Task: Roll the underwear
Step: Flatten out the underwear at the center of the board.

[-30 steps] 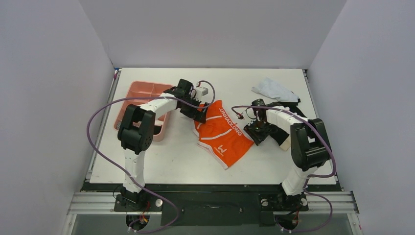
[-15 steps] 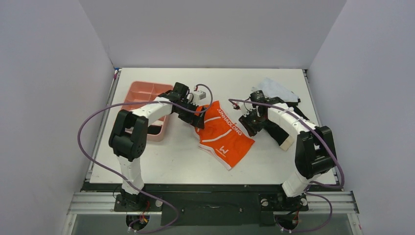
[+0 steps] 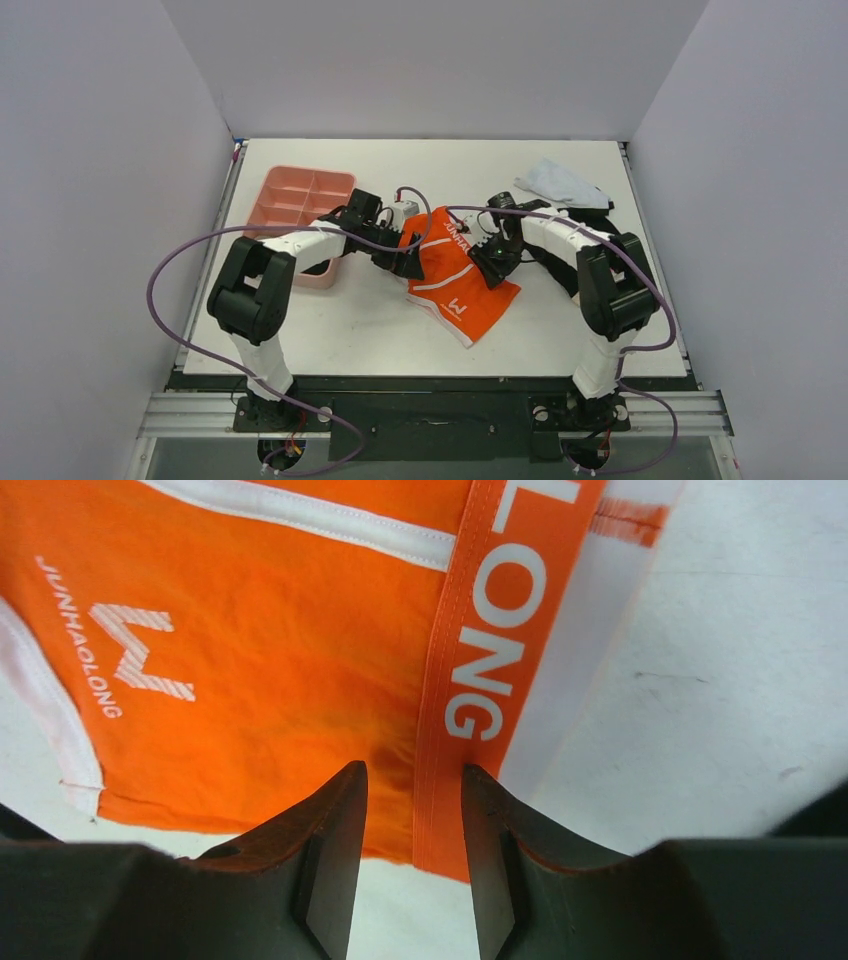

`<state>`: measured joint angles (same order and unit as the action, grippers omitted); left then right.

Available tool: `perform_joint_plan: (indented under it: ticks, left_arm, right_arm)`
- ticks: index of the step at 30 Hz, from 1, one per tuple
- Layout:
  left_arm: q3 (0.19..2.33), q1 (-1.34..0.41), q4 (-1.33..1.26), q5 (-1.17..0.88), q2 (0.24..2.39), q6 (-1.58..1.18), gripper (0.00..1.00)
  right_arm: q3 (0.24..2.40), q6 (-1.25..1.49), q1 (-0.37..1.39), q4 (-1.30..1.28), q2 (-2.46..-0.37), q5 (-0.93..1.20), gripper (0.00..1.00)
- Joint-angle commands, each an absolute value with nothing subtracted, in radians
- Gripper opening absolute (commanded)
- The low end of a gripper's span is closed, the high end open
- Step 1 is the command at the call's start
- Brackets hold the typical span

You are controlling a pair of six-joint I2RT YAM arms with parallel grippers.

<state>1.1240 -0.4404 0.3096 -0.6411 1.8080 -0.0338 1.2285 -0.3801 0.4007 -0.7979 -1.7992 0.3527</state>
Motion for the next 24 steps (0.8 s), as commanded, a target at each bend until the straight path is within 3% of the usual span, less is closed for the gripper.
perform_joint_plan:
  ticks: [1,24]
  left_arm:
    - [1.125,-0.460,0.205,-0.696,1.845,-0.090,0.97]
    - [1.035,-0.478,0.146,-0.740,1.726,-0.095,0.97]
  right_arm:
    - [1.264,-0.356,0.400,-0.767,-1.837,0.352,0.36]
    - [1.235,-0.342,0.342,-0.740,-1.895,0.189,0.34]
